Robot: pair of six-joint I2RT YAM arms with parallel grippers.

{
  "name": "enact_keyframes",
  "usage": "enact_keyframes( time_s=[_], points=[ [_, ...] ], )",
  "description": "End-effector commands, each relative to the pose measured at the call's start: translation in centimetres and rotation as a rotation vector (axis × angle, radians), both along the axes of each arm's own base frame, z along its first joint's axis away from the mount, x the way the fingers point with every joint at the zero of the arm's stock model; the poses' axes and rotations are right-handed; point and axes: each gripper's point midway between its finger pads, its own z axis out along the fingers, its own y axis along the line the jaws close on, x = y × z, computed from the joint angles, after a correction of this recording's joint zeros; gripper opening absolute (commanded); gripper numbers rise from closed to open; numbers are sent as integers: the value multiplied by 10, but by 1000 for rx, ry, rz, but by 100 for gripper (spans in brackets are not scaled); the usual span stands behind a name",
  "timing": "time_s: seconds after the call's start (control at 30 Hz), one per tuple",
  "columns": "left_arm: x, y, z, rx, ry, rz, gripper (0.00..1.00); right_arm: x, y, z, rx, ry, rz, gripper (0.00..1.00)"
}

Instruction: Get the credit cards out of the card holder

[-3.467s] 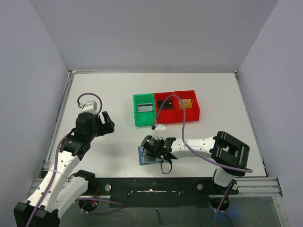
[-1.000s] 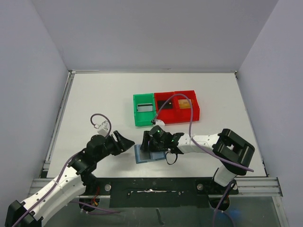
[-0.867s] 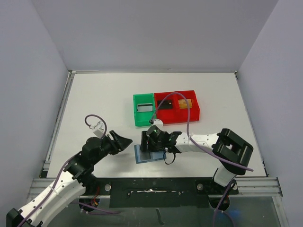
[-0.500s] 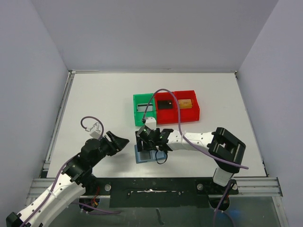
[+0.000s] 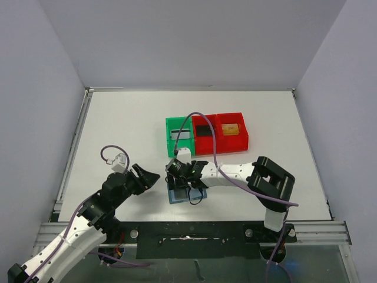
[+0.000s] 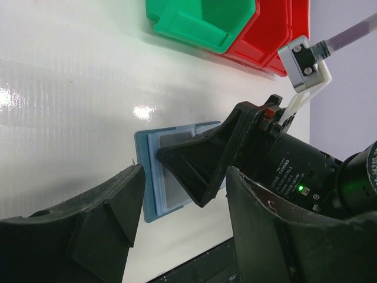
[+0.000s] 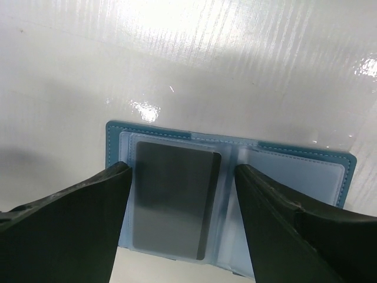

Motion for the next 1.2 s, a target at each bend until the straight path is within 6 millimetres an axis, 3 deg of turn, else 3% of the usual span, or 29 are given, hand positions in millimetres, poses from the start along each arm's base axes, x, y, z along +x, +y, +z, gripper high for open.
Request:
enact_keyframes(
  time_s=[0.0, 0.1, 0.2, 0.43, 0.63, 0.87, 1.17],
  points=[
    [7, -8, 26, -51, -67, -10, 56, -8, -32, -30, -176, 10, -45, 72],
    [8, -7, 26, -38, -65, -8, 56, -6, -35, -27, -250, -39, -50, 72],
    [9, -1, 21, 0, -46, 18, 56, -8, -32, -37, -262, -23, -41, 66],
    [8, 1, 19, 11, -39, 20, 55, -10, -14, -29, -83, 12, -18, 46],
    [5, -24, 31, -55, -110, -116, 54, -8, -14, -25, 119, 89, -30, 42],
    [-6, -58, 21, -141, -106, -300, 52, -8, -17, -30, 260, 157, -57, 41],
    [-14, -65, -6, -155, -46, -344, 42, -9, -18, -31, 271, 168, -63, 40]
  ],
)
